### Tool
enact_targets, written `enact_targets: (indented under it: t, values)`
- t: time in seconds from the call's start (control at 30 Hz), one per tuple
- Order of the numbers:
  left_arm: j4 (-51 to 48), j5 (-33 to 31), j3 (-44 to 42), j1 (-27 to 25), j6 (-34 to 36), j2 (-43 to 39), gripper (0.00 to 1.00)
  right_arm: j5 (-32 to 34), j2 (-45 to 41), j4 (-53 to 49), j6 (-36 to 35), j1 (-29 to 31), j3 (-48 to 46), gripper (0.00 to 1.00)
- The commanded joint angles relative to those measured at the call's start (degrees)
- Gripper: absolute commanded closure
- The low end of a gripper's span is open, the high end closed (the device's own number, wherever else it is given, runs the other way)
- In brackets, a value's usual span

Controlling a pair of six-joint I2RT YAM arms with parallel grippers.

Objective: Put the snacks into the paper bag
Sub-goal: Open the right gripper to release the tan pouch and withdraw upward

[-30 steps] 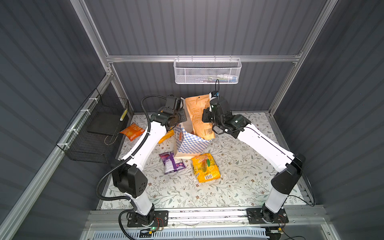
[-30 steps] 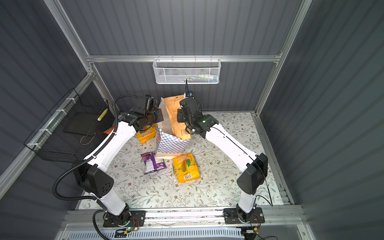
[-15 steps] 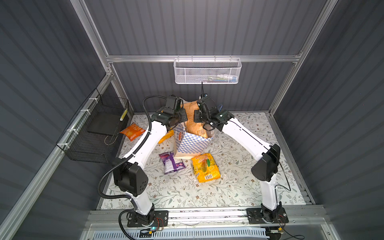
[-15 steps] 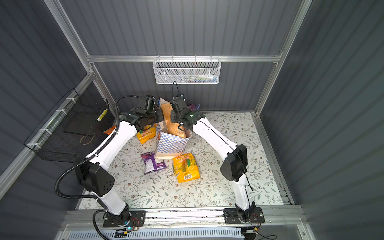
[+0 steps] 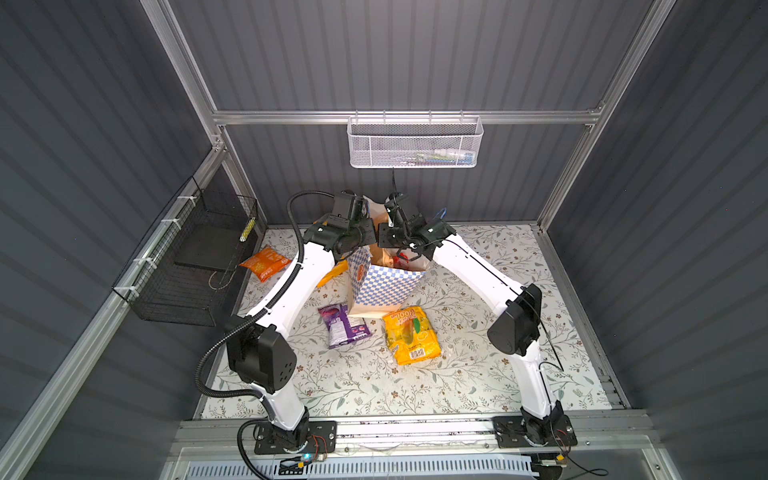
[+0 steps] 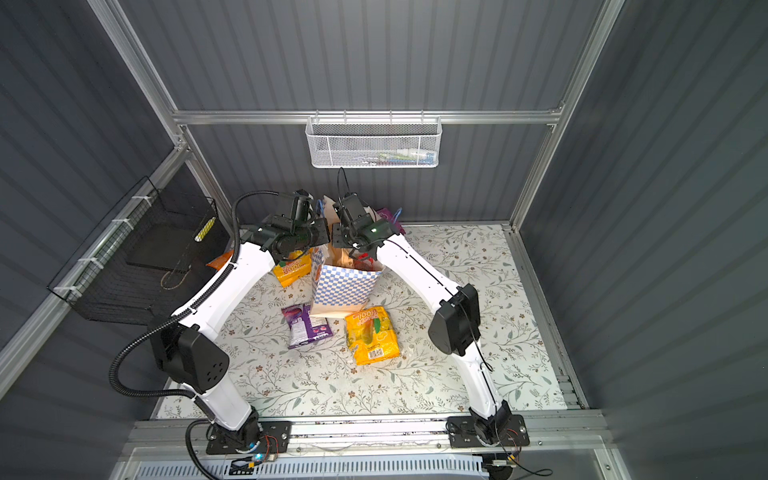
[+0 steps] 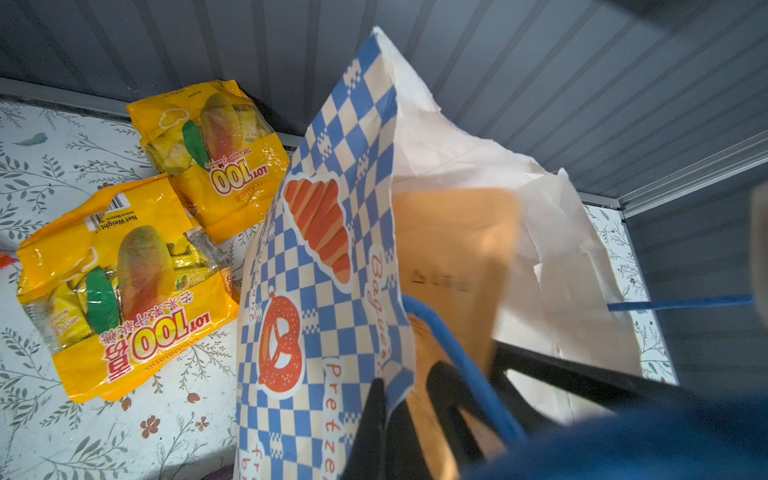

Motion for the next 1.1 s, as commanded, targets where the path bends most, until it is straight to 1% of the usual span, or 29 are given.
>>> enact_targets:
  t: [0.0,0.13,0.27,0.3,0.37,0.47,0.6,0.77,1.0,1.07]
  values:
    - [-1.5,-1.5,-1.2,-0.3,1.6,-1.3,1.0,0.8,-0.6,0.6,-2.4,0.1,-1.9,0.39]
    - [-1.9,-3.7,-1.3,-0.3,2.1,-0.9,1.0,1.5,-5.3,1.7,-6.9,0.5,-2.8,0.2]
    - [-2.7,-5.5,-1.1,-0.3,2.1,0.1,1.0,0.8,-10.8,2.0,-10.4,0.9,-3.8,0.03]
    - [-2.7,-5.5,-1.2,-0.3,2.1,0.3,1.0,0.3,-12.5,2.1,-11.2,0.9,-4.6,0.01]
    - [-2.8,-5.5,-1.1,-0.3,2.2,0.5,1.0,-1.2,-15.8,2.3,-12.2,0.9,-6.5,0.01]
    - [-3.1,-6.2,-1.1,-0.3,2.1,0.6,1.0,-2.2,-22.1,3.7,-12.9,0.9,-12.6,0.01]
    - [-3.7,-6.9,-0.8,-0.3,1.9,1.2,1.0,-3.2,-32.5,7.8,-12.8,0.9,-25.1,0.01]
    - [-4.3,-5.6,-0.6,-0.3,0.7,1.5,1.0,-1.6,-45.2,12.3,-11.5,1.0,-42.3,0.01]
    - [-5.5,-4.1,0.2,-0.3,-0.9,0.8,1.0,1.5,-59.9,14.5,-7.2,0.9,-63.1,0.01]
    - [-5.4,-4.1,-0.1,-0.3,-1.2,0.6,1.0,1.3,-63.8,15.3,-5.3,0.9,-68.3,0.01]
